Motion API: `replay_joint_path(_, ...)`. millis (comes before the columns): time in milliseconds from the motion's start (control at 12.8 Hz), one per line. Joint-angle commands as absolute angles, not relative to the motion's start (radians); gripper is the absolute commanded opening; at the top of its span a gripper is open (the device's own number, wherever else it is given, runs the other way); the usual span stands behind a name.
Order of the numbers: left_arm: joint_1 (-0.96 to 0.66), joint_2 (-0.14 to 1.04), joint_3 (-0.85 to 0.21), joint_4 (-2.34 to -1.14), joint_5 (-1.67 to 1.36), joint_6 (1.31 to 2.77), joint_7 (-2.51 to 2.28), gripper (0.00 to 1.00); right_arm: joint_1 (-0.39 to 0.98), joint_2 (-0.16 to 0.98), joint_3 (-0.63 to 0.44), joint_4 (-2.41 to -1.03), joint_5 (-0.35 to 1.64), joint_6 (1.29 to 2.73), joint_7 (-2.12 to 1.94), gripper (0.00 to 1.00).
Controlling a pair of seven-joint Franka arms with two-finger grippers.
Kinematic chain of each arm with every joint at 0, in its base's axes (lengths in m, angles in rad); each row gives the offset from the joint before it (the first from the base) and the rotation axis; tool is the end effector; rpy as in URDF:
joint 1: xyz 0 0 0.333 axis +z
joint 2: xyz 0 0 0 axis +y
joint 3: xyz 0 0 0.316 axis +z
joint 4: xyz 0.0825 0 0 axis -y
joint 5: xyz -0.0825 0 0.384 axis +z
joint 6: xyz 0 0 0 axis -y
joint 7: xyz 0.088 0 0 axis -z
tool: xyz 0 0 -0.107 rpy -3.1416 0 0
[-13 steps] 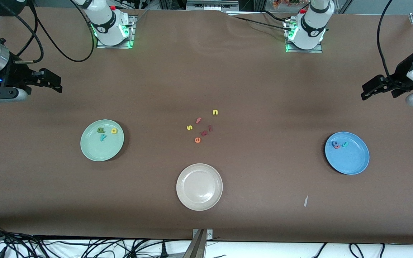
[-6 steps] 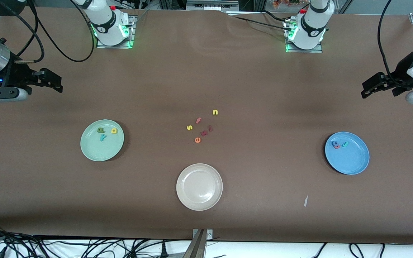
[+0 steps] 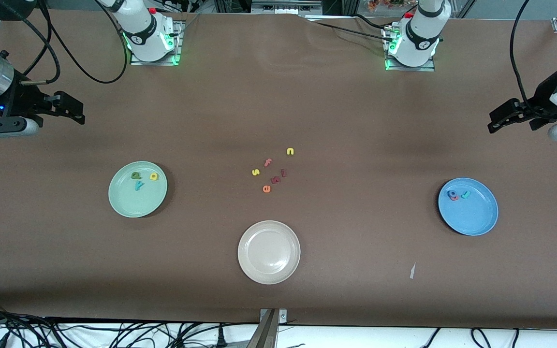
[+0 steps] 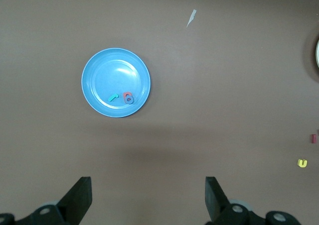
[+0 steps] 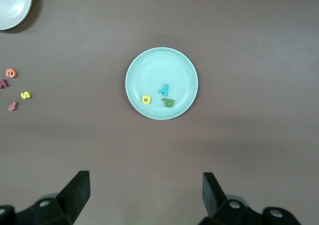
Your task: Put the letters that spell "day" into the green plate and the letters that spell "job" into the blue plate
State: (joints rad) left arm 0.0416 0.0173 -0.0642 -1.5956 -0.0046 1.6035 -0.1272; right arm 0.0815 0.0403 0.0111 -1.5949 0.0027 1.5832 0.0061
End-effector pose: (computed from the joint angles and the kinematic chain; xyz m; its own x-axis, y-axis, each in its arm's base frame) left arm 0.5619 -0.0129 0.6060 0.9945 0.1046 -0.0100 0.1046 -0.9945 0.0045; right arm 0.5636 0.0525 0.5916 0.9949 0.0862 -0.0520 0.0862 -0.9963 -0.0028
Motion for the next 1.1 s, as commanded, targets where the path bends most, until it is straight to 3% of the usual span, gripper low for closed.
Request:
replay_joint_path(0,0.031,0.021,-0.054,-1.574,0.014,1.582,-0.101,1.00,0.083,0.032,0.009,-1.575,-0.003,1.559,-0.008,1.00)
replay_joint_path(1017,0.005,0.038,-0.028,-1.525,0.014,1.546,-0.101,1.00,0.083,0.034,0.008,-1.577,-0.002,1.559,-0.018,1.00)
